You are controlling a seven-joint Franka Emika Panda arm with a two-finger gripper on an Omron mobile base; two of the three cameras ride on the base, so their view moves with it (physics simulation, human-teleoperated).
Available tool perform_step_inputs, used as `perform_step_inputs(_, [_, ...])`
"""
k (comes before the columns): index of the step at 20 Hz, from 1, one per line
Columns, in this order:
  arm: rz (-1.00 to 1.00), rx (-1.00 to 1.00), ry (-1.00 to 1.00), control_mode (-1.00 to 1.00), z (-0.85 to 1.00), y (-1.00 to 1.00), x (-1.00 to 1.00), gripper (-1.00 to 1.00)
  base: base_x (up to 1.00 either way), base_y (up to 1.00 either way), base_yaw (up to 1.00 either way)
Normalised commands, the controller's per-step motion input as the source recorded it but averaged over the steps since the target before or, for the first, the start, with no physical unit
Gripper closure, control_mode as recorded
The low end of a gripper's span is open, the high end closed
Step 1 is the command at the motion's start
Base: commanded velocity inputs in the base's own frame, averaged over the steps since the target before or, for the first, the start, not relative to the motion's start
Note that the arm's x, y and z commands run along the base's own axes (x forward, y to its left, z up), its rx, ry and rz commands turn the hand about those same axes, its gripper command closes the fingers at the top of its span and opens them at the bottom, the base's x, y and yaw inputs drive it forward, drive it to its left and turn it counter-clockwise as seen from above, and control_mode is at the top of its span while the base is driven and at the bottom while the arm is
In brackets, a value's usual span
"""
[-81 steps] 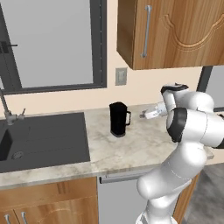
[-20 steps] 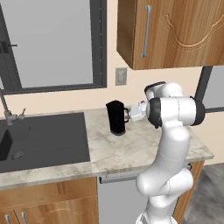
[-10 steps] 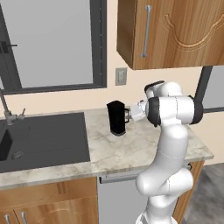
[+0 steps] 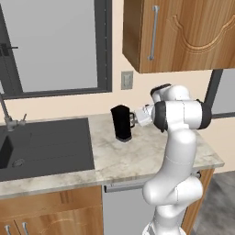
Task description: Turn on the sink faucet and place the jug under the water for a few seconds to fill it up.
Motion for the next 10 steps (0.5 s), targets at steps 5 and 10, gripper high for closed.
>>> perform_step_inputs(5, [0.0,0.0,0.0,-1.0,0.0,0.0,0.0,1.0,0.0,0.0,0.0])
perform_step_inputs(10, [0.0,0.0,-0.01,-1.0,0.0,0.0,-0.01,1.0,0.0,0.0,0.0])
